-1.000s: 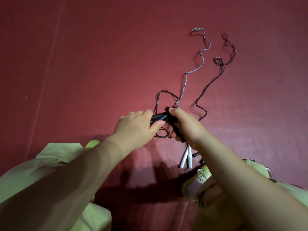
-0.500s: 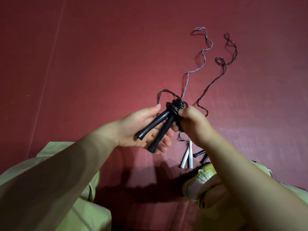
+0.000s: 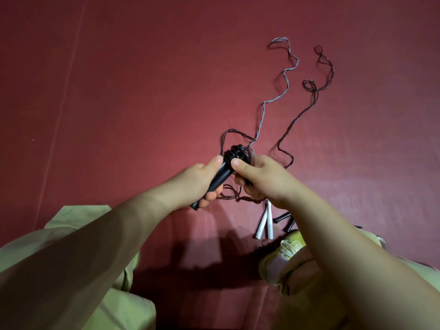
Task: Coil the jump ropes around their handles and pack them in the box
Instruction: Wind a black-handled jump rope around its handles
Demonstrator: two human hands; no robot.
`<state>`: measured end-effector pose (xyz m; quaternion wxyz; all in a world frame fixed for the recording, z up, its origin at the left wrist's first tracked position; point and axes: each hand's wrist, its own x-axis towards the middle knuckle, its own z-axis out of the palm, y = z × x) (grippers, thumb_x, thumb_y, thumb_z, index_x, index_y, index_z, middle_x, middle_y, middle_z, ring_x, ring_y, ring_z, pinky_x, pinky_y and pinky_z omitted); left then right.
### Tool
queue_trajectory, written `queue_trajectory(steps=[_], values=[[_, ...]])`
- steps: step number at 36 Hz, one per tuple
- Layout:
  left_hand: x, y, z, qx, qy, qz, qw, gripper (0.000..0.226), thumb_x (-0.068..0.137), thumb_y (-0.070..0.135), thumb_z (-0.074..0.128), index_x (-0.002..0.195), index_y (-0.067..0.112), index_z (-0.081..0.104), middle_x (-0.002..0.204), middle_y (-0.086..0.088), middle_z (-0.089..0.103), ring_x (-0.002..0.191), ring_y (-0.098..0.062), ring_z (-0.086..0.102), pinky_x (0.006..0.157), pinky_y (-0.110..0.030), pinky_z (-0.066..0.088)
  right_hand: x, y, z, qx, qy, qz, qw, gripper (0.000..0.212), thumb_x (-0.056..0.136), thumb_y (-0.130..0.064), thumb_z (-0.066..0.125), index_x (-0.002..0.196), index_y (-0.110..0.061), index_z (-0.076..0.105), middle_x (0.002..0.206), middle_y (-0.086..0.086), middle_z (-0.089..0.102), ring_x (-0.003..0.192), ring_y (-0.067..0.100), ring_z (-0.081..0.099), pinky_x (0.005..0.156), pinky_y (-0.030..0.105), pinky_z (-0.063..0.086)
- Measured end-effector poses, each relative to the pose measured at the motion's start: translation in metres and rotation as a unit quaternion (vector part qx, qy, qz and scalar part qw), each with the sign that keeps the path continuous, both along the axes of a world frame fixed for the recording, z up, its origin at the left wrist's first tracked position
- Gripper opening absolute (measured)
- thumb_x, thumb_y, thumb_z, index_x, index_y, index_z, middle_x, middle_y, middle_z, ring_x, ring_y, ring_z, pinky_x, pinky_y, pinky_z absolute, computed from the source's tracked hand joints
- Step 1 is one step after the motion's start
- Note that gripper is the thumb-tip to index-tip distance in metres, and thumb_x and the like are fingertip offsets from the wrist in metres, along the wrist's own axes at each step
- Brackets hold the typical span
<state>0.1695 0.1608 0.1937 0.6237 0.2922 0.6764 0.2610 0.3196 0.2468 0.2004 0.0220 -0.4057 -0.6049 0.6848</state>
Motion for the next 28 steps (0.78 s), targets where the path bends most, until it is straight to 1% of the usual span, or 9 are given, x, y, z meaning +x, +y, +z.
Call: queue_trajectory(steps=[2,6,10,13,15,17,21,25,28], values=[[0.0027,0.0,-0.0053,0.016,0.059,-0.001,0.998,0.065,0.094,0.063,0.026,0.074,0.009,0.056,0.047,0.003,0.048,0.043,-0.021,0.043,0.053,-0.032,0.039,-0.0027,-0.003,-0.0024,0.024,-0.032,-0.01,0.999,0.037,0.102,-0.031,0.046,0.069,-0.013,0.043,0.048,-0.008,0.041,0.037,0.009,0.025,0.042,0.023,0.022],[0.0058,0.0016,-0.0021,0.067,0.18,-0.027,0.981,0.055,0.102,0.044,0.025,0.078,0.008,0.059,0.058,-0.008,0.056,0.057,-0.03,0.056,0.065,-0.037,0.047,-0.0048,-0.0064,-0.0057,0.035,-0.059,-0.038,0.997,0.037,0.101,-0.035,0.048,0.071,-0.013,0.045,0.047,-0.006,0.043,0.035,0.01,0.027,0.041,0.024,0.023],[0.0011,0.0011,-0.0039,0.074,0.268,-0.072,0.958,0.056,0.1,0.049,0.019,0.073,0.015,0.054,0.077,-0.01,0.063,0.075,-0.033,0.059,0.08,-0.043,0.05,-0.0034,-0.0076,-0.0091,0.034,-0.087,-0.04,0.995,0.042,0.097,-0.045,0.052,0.076,-0.008,0.054,0.062,0.013,0.051,0.037,0.017,0.033,0.042,0.025,0.028],[0.0,-0.0002,-0.005,0.077,0.355,-0.12,0.924,0.052,0.099,0.053,0.019,0.077,0.019,0.052,0.096,-0.01,0.065,0.089,-0.032,0.056,0.08,-0.039,0.045,-0.0032,-0.009,-0.0078,-0.002,-0.077,-0.025,0.997,0.055,0.092,-0.052,0.053,0.09,0.003,0.058,0.067,0.017,0.052,0.039,0.018,0.037,0.043,0.025,0.029],[0.0015,-0.0017,-0.0044,0.092,0.415,-0.148,0.893,0.045,0.099,0.053,0.023,0.077,0.02,0.045,0.101,-0.01,0.063,0.096,-0.034,0.055,0.074,-0.036,0.037,-0.0033,-0.0081,-0.0058,-0.044,-0.06,-0.036,0.997,0.048,0.094,-0.052,0.051,0.097,-0.005,0.06,0.068,0.012,0.056,0.042,0.016,0.042,0.043,0.025,0.032],[0.002,-0.0034,-0.0052,0.126,0.462,-0.168,0.862,0.042,0.097,0.055,0.025,0.081,0.019,0.041,0.099,-0.01,0.063,0.1,-0.035,0.056,0.072,-0.036,0.033,-0.0036,-0.0065,-0.0049,-0.09,-0.049,-0.06,0.993,0.045,0.093,-0.057,0.048,0.096,-0.015,0.062,0.068,0.007,0.06,0.046,0.016,0.05,0.046,0.026,0.036],[0.0041,-0.0057,-0.0092,0.167,0.507,-0.189,0.824,0.048,0.089,0.061,0.024,0.095,0.019,0.047,0.104,-0.003,0.06,0.105,-0.029,0.053,0.081,-0.039,0.035,-0.0052,-0.0056,-0.0039,-0.103,-0.068,-0.083,0.989,0.057,0.088,-0.067,0.045,0.087,-0.013,0.063,0.067,0.006,0.061,0.05,0.017,0.054,0.048,0.026,0.039],[0.0063,-0.0021,-0.0079,0.155,0.497,-0.183,0.834,0.059,0.081,0.065,0.025,0.107,0.02,0.052,0.109,0.0,0.057,0.109,-0.025,0.048,0.088,-0.039,0.035,-0.008,-0.0077,-0.002,-0.072,-0.053,-0.111,0.99,0.044,0.096,-0.05,0.047,0.078,-0.012,0.058,0.06,0.004,0.054,0.044,0.017,0.045,0.042,0.022,0.034],[0.001,0.0011,-0.0049,0.121,0.434,-0.174,0.876,0.058,0.076,0.069,0.034,0.108,0.025,0.051,0.107,0.006,0.056,0.107,-0.021,0.048,0.091,-0.038,0.038,-0.0085,-0.0084,-0.0002,-0.038,-0.025,-0.122,0.991,0.038,0.099,-0.034,0.047,0.071,-0.009,0.051,0.048,0.0,0.047,0.038,0.017,0.034,0.039,0.019,0.027]])
